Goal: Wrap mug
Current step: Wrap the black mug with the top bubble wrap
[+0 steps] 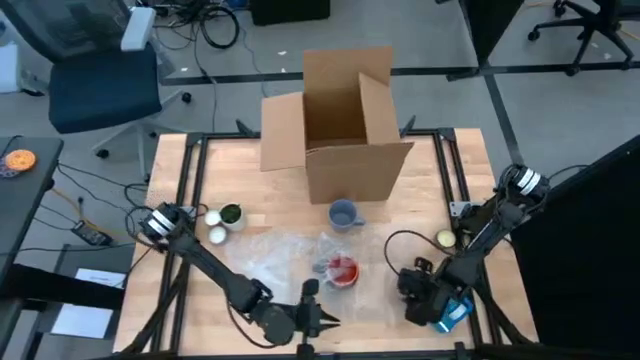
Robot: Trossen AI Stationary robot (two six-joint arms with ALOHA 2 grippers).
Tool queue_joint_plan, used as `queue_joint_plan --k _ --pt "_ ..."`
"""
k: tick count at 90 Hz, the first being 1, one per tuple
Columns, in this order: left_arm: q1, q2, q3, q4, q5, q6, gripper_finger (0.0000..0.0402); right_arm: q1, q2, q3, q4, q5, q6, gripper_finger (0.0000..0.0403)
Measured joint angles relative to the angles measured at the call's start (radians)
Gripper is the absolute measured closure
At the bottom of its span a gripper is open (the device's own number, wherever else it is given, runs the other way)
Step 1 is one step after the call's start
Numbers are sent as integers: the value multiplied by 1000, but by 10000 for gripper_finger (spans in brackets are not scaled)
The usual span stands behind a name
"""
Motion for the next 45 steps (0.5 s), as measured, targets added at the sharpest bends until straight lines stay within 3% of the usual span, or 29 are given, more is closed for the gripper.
queue_joint_plan --k 15,45 --pt "22 34 66 -58 1 33 387 -48 0 32 28 50 -135 252" --pt "43 69 68 -97 25 52 387 -94 -2 134 26 185 -362 252"
